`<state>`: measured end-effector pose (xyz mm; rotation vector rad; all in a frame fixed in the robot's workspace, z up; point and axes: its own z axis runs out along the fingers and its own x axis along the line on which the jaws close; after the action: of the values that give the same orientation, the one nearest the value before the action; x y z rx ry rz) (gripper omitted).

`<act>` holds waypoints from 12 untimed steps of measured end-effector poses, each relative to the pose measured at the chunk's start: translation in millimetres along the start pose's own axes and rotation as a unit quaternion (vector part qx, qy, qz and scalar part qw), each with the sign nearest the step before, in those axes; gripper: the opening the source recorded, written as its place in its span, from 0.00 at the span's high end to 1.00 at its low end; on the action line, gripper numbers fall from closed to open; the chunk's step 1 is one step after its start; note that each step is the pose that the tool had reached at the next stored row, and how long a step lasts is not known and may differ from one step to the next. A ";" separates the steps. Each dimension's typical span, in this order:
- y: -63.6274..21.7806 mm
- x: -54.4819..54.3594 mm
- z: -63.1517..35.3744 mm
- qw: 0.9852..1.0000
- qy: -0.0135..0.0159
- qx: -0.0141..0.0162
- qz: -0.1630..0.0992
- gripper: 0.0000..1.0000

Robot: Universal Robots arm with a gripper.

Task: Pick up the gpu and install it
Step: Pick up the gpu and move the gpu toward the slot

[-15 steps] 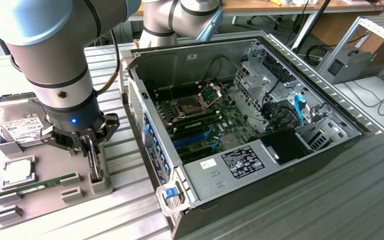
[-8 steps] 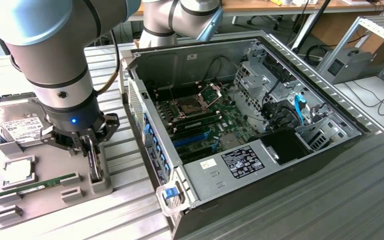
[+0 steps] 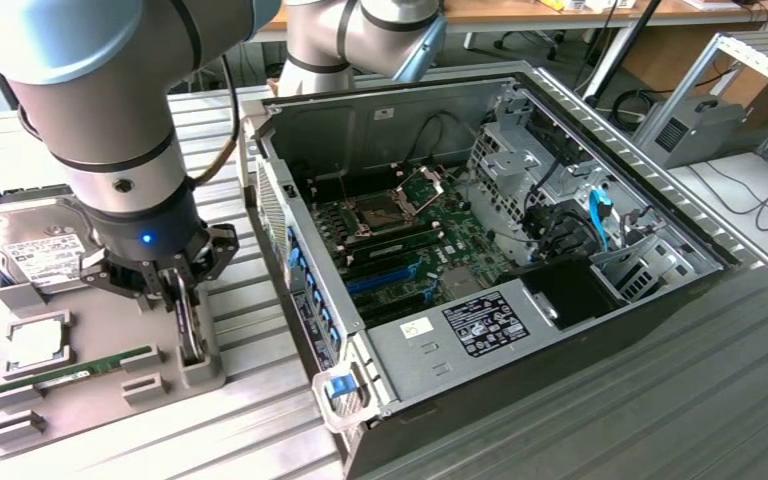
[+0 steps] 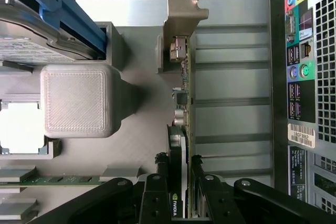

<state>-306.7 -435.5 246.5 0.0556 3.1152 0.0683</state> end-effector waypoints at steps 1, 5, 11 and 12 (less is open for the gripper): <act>0.1 0.0 -1.3 1.000 0.000 0.000 0.000 0.73; 0.4 -0.2 -8.8 1.000 0.000 0.000 0.000 0.73; 1.2 -0.5 -21.8 1.000 0.000 0.001 0.000 0.73; 1.4 -0.6 -23.9 1.000 0.000 0.001 0.000 0.73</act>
<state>-306.7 -435.3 270.5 0.0555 3.1152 0.0664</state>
